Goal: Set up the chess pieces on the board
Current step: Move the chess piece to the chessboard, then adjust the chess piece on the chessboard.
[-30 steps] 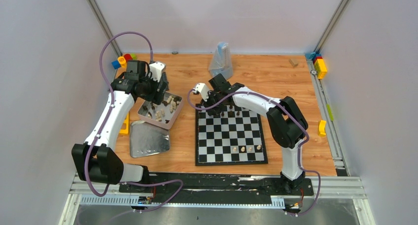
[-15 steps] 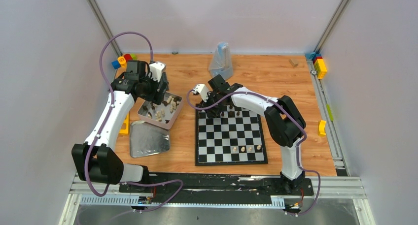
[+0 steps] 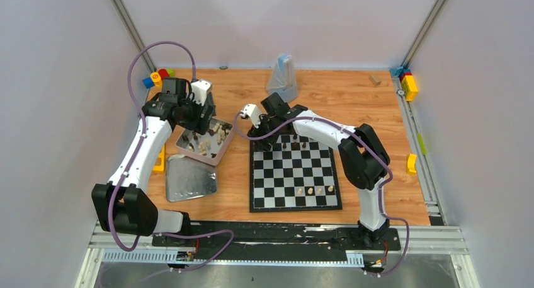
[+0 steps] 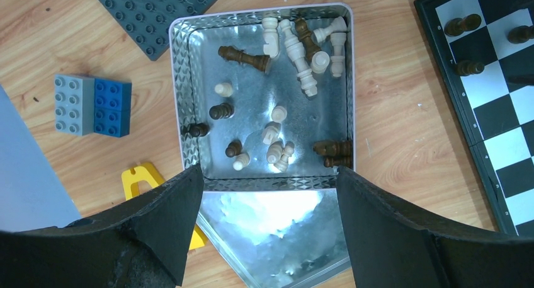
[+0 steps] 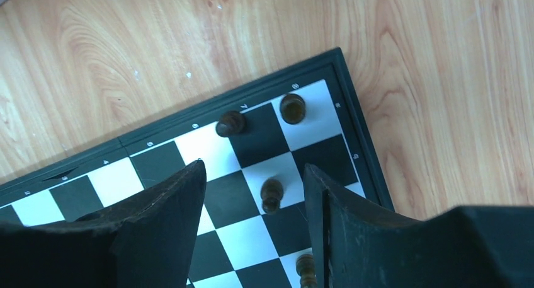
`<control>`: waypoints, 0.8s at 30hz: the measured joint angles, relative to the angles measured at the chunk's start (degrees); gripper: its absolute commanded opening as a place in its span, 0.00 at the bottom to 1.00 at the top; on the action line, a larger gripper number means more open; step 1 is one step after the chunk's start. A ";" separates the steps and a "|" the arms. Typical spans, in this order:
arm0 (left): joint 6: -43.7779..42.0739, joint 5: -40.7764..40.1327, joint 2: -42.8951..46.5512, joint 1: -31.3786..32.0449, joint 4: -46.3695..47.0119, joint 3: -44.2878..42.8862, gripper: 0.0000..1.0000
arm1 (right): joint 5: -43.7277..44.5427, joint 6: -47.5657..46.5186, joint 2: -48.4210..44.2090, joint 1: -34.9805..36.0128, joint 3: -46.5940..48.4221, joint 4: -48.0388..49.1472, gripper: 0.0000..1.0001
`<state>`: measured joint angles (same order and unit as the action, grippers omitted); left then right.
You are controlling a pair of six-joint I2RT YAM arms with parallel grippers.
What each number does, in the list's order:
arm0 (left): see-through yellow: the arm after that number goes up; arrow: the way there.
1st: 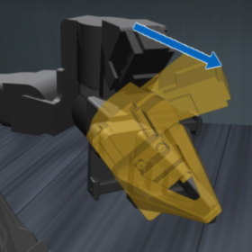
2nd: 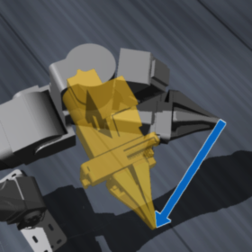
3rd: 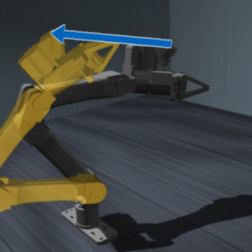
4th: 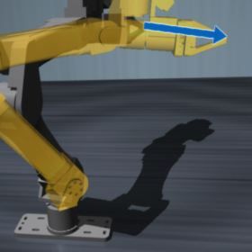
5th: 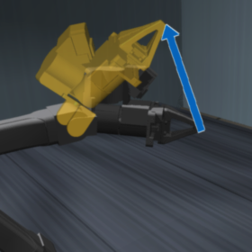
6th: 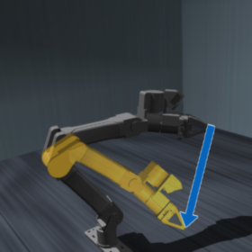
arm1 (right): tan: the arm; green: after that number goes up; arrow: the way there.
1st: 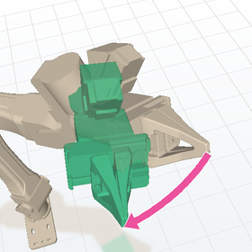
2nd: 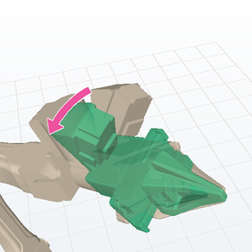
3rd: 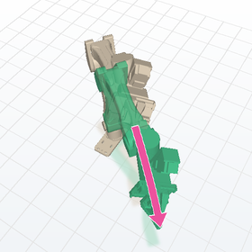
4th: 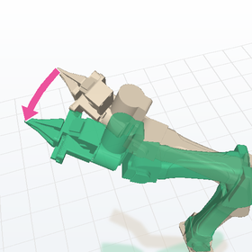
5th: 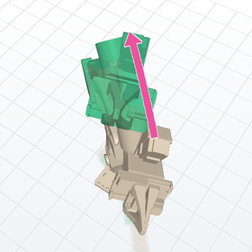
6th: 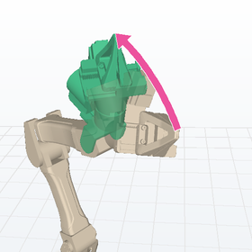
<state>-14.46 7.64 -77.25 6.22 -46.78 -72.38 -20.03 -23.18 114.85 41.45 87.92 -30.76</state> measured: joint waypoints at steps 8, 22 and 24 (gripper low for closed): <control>0.22 -0.02 0.00 -0.04 -0.02 0.00 0.85 | -0.28 0.00 0.11 2.03 1.46 -0.44 0.54; 0.26 0.00 0.00 -0.92 0.00 0.00 0.85 | -0.70 0.02 3.50 2.36 4.98 -1.05 0.45; 0.28 -0.02 0.00 -1.18 0.00 0.00 0.85 | -0.79 0.04 3.93 2.43 5.03 -1.36 0.43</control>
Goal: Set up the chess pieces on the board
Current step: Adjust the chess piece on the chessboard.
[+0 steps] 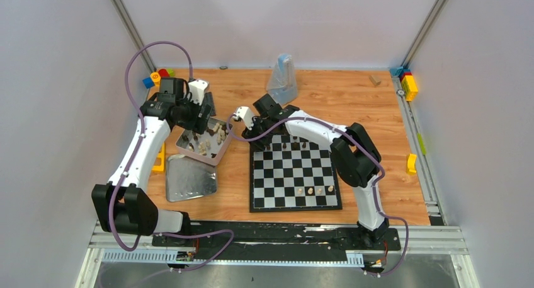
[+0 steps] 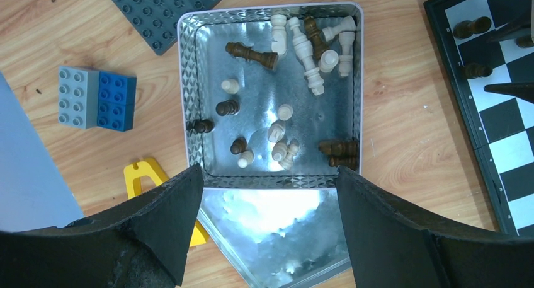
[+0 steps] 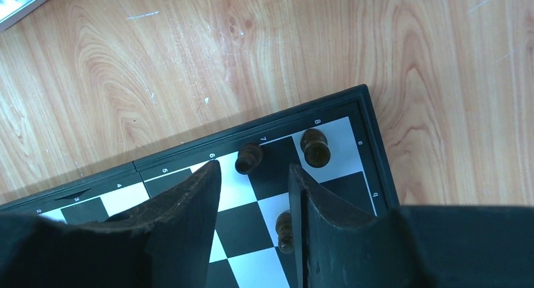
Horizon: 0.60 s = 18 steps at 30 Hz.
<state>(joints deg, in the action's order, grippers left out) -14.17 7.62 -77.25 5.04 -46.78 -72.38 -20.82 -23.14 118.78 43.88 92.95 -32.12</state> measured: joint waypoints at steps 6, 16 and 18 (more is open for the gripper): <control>0.17 0.02 0.00 -0.66 0.00 0.00 0.85 | -0.37 0.13 0.20 0.33 0.15 -0.22 0.40; 0.20 0.04 0.00 -1.11 0.02 0.00 0.85 | -0.74 0.17 2.43 0.74 0.98 -0.35 0.24; 0.20 0.04 0.00 -1.14 0.02 0.00 0.85 | -0.74 0.17 2.73 0.74 0.98 -0.37 0.19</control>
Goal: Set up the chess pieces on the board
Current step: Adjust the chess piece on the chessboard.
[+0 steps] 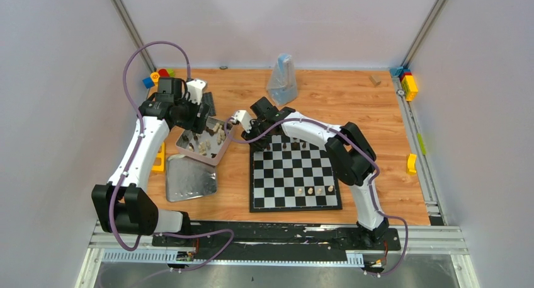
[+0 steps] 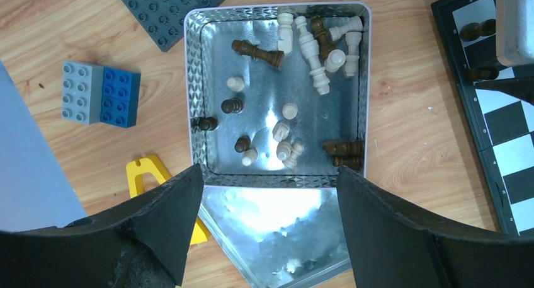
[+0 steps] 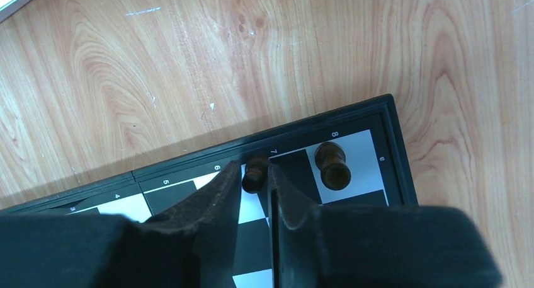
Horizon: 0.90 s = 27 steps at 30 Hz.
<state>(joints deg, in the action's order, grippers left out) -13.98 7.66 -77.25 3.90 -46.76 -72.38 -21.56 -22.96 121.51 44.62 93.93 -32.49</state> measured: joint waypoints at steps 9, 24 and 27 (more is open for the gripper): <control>0.00 0.02 0.00 -0.20 0.00 0.00 0.85 | 0.55 -0.09 0.02 0.00 0.00 -0.02 0.05; 0.00 0.26 0.00 -0.26 0.00 0.00 0.85 | 1.57 -0.57 -0.11 -0.55 -0.07 0.00 0.00; 0.00 0.28 0.00 -0.26 0.00 0.00 0.85 | 1.84 -0.72 -0.22 -0.98 -0.17 0.09 0.00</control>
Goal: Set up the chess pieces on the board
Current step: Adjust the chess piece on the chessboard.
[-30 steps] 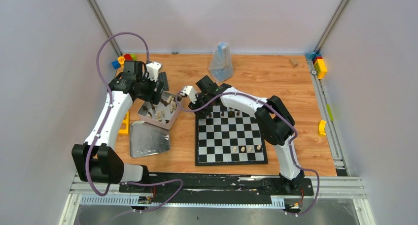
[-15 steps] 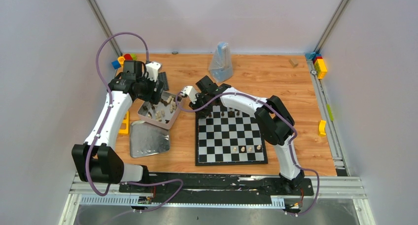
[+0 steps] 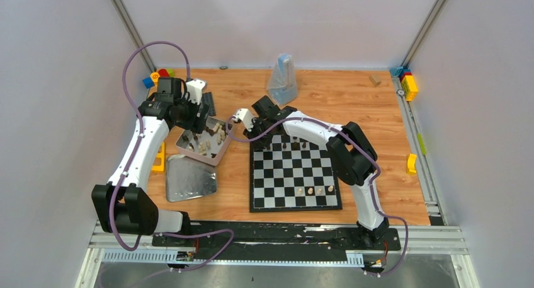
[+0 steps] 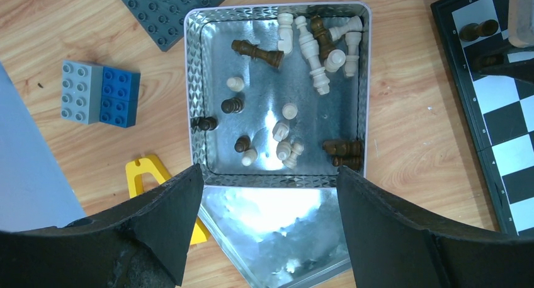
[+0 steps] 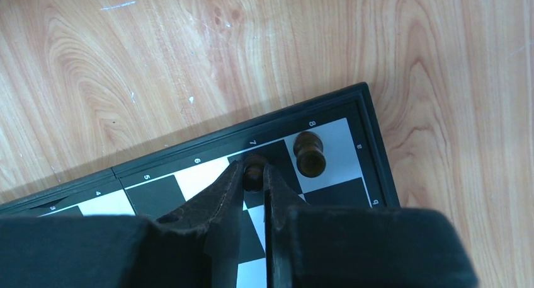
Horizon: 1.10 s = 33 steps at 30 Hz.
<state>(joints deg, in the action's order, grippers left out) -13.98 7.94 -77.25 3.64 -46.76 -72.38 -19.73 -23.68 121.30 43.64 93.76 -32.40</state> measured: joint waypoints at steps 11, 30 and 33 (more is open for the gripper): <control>-0.02 0.26 0.00 -0.02 0.00 0.00 0.85 | 0.26 -0.02 -0.22 -0.72 -0.22 -0.11 0.02; -0.02 0.55 0.00 -0.02 0.00 0.00 0.85 | -1.22 -0.42 -0.55 -0.59 -0.83 -0.35 0.04; -0.02 0.55 0.00 -0.02 0.00 0.00 0.85 | -1.42 -0.42 -0.55 -0.46 -0.83 -0.44 0.04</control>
<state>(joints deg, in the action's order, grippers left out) -14.00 8.49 -77.25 3.62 -46.76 -72.38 -21.15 -24.10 120.75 43.18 92.92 -32.84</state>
